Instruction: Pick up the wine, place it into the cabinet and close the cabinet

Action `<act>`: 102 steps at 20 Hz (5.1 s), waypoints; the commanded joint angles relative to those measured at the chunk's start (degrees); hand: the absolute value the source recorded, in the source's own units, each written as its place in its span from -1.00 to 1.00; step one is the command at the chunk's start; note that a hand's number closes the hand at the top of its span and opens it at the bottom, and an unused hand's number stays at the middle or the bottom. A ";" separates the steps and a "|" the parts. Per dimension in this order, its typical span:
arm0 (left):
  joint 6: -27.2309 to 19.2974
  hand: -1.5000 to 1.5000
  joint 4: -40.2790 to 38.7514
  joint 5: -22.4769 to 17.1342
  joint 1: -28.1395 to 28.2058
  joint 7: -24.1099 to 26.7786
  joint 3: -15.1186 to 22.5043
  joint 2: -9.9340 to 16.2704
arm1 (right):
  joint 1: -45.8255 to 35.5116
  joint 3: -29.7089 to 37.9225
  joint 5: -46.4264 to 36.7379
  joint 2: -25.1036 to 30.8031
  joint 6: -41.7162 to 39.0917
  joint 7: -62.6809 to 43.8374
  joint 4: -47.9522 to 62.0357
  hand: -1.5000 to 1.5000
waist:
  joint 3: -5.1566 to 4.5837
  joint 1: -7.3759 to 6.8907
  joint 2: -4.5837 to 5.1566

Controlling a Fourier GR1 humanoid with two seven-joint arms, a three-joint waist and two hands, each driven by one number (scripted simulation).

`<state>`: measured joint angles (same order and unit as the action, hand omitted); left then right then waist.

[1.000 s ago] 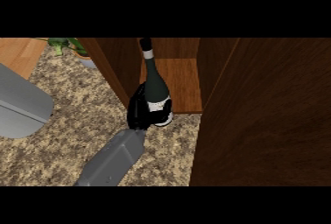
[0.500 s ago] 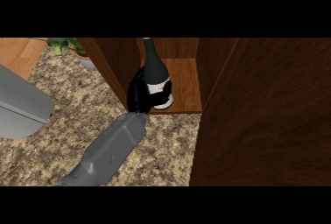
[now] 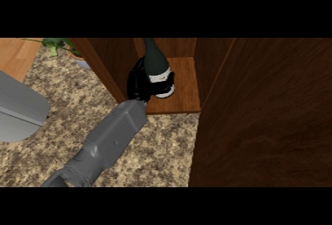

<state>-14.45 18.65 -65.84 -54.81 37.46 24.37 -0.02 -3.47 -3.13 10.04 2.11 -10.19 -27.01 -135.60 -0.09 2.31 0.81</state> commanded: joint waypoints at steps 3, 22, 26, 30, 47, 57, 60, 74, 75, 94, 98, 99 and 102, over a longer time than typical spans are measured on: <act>-1.37 1.00 -5.63 -0.62 -8.55 -4.99 -1.91 0.02 | -4.69 -2.40 -1.38 -1.49 2.15 -1.79 1.85 -1.00 | 0.00 0.91 0.27; -4.54 1.00 -1.09 -6.73 -3.09 -1.82 5.12 0.02 | -3.58 -2.64 0.58 -0.82 -0.44 0.69 2.60 -1.00 | 0.01 4.97 0.84; -5.53 1.00 3.56 -8.69 0.29 0.37 9.00 0.02 | -5.32 -3.65 -0.28 -0.97 -0.64 0.90 4.85 -1.00 | -0.01 5.67 0.96; -6.49 1.00 4.17 -11.89 0.00 1.31 9.66 0.02 | -5.05 -2.41 0.26 -0.78 -0.72 1.72 4.78 -1.00 | -0.02 5.15 0.92; -10.01 -1.00 1.71 -20.87 -2.02 7.28 13.64 0.02 | -4.66 -2.11 0.51 -0.97 -0.99 2.96 5.27 -1.00 | 0.01 4.80 1.13; -14.30 -1.00 1.47 -17.53 -5.64 7.67 20.92 0.02 | -4.57 -4.24 -1.26 -2.04 -0.25 3.23 5.38 -1.00 | 0.03 4.58 1.04; -12.51 -1.00 -0.41 -17.77 -6.31 7.48 20.47 0.02 | -1.23 -3.00 -0.71 -1.47 -1.54 5.18 5.67 -1.00 | 0.09 3.70 0.85; -13.05 -1.00 9.24 -22.36 -2.72 11.37 24.92 0.02 | -2.26 -2.76 1.01 -0.16 -0.42 -0.20 2.61 -1.00 | 0.06 2.12 0.08; -14.93 -1.00 12.44 -22.72 -1.08 12.81 26.57 0.02 | -3.30 -0.72 1.74 0.42 -1.31 1.92 5.00 -1.00 | 0.09 1.86 0.05; -14.94 -1.00 20.66 -13.71 7.91 16.55 27.35 0.03 | 2.91 0.25 1.17 0.39 -0.73 3.43 1.69 -1.00 | 0.12 -1.76 -0.81; -17.62 -1.00 30.47 -8.44 12.98 14.94 26.73 2.70 | 0.27 -3.93 -3.28 -1.30 3.26 -1.26 -1.29 -1.00 | 0.10 -2.52 -1.03; -17.34 -1.00 33.47 -7.69 14.91 13.12 27.77 6.22 | -2.91 0.23 -0.32 0.11 2.44 -0.74 2.37 -1.00 | 0.11 -2.84 -1.03; -14.82 -1.00 37.78 -4.14 18.11 12.90 27.66 8.51 | -0.73 -0.07 0.23 0.39 1.29 0.24 1.81 -1.00 | 0.11 -2.58 -0.97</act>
<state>-30.63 50.24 -73.78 -40.91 51.28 51.66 4.44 -4.86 -4.58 8.92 2.01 -8.13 -27.72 -134.23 0.00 -0.12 -0.14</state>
